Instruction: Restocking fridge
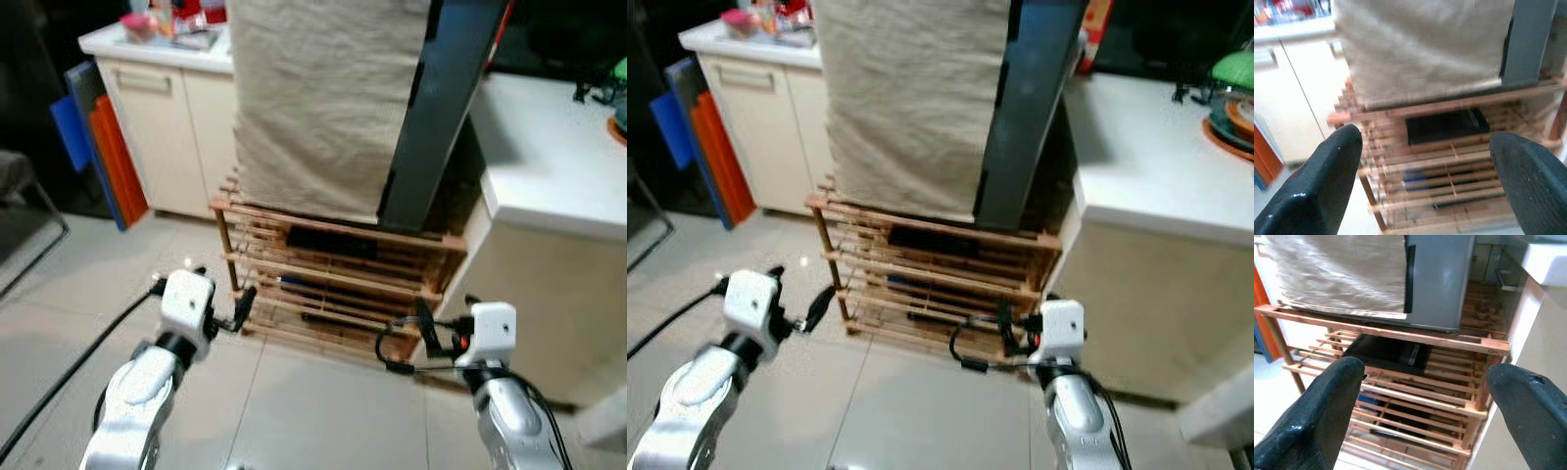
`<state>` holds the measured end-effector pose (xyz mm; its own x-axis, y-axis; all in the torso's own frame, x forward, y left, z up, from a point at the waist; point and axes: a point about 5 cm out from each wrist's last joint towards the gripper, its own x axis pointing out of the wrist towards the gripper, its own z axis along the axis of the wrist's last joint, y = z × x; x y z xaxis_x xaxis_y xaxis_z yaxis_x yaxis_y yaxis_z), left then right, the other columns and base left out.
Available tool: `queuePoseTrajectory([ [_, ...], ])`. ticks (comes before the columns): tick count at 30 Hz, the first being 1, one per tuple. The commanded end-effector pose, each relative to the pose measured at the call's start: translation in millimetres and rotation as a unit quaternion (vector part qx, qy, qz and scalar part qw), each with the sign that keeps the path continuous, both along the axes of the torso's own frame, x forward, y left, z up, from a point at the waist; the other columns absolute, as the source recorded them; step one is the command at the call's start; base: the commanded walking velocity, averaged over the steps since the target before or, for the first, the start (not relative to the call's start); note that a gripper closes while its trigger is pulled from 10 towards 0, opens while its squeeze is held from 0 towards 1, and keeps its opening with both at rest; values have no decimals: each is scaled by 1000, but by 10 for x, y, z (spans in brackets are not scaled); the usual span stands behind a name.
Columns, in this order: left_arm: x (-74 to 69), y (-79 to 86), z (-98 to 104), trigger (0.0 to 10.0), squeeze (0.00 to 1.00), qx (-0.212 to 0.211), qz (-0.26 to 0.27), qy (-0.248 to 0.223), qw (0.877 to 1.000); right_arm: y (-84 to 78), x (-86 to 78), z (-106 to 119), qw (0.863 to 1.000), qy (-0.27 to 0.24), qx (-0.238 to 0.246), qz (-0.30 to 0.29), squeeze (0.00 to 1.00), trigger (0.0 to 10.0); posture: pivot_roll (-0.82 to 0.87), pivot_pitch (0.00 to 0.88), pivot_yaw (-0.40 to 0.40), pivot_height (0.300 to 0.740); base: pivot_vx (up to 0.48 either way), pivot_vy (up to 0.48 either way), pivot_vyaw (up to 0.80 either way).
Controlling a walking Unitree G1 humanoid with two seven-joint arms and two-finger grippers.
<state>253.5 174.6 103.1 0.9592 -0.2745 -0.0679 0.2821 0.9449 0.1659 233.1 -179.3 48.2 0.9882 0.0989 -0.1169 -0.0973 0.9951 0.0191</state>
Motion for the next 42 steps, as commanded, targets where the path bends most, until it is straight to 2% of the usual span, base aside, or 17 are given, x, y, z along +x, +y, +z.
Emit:
queuePoseTrajectory([
  [1,65,-26,60,10000,0,7,4,-12,1000,51,47,40,1000,-5,-2,2,0,10000,-32,0,22,740,0,416,0],
  [4,127,-36,97,10000,0,15,7,-15,1000,95,90,44,1000,-6,1,2,0,10000,-28,0,24,740,330,343,0],
  [8,138,-66,131,10000,0,11,1,-23,1000,109,114,46,1000,-5,2,2,0,10000,-25,0,20,740,412,128,0],
  [12,177,-96,206,10000,0,-43,24,-48,998,97,175,48,1000,-5,15,-6,0,10000,-20,0,19,740,419,0,0],
  [13,203,-91,214,10000,0,-58,37,-51,996,92,206,57,999,-6,32,-18,0,10000,-24,0,22,740,420,0,0],
  [19,328,-86,187,10000,0,-77,56,-30,995,153,258,126,999,-19,36,-15,0,10000,-31,0,31,740,345,40,0],
  [23,373,-83,197,10000,0,-63,57,-25,996,164,286,136,999,-22,37,-14,0,10000,-25,0,36,740,0,0,0],
  [28,362,-88,192,10000,0,-63,56,-25,996,167,292,133,999,-21,33,-8,0,10000,-30,0,37,740,0,0,0],
  [30,357,-117,190,10000,0,-64,51,-25,996,145,288,129,999,-20,30,-9,0,10000,-37,0,41,740,0,0,0],
  [31,351,-191,188,10000,0,-57,35,-27,997,77,277,114,999,-17,25,-19,0,10000,-48,0,41,740,0,0,0],
  [35,353,-371,174,10000,0,-73,10,-25,997,-60,256,152,999,-21,10,-31,0,10000,-105,0,51,740,0,0,0],
  [39,341,-598,95,10000,0,-94,-27,-3,995,-232,266,317,998,-41,-1,-54,0,10000,-174,0,59,740,0,0,0],
  [40,341,-598,95,10000,0,-94,-27,-3,995,-232,266,317,998,-41,-1,-54,0,10000,-174,0,59,740,0,0,0],
  [42,330,-693,25,10000,0,-100,-37,12,994,-375,281,344,996,-43,-7,-81,0,10000,-193,0,66,740,0,0,0],
])
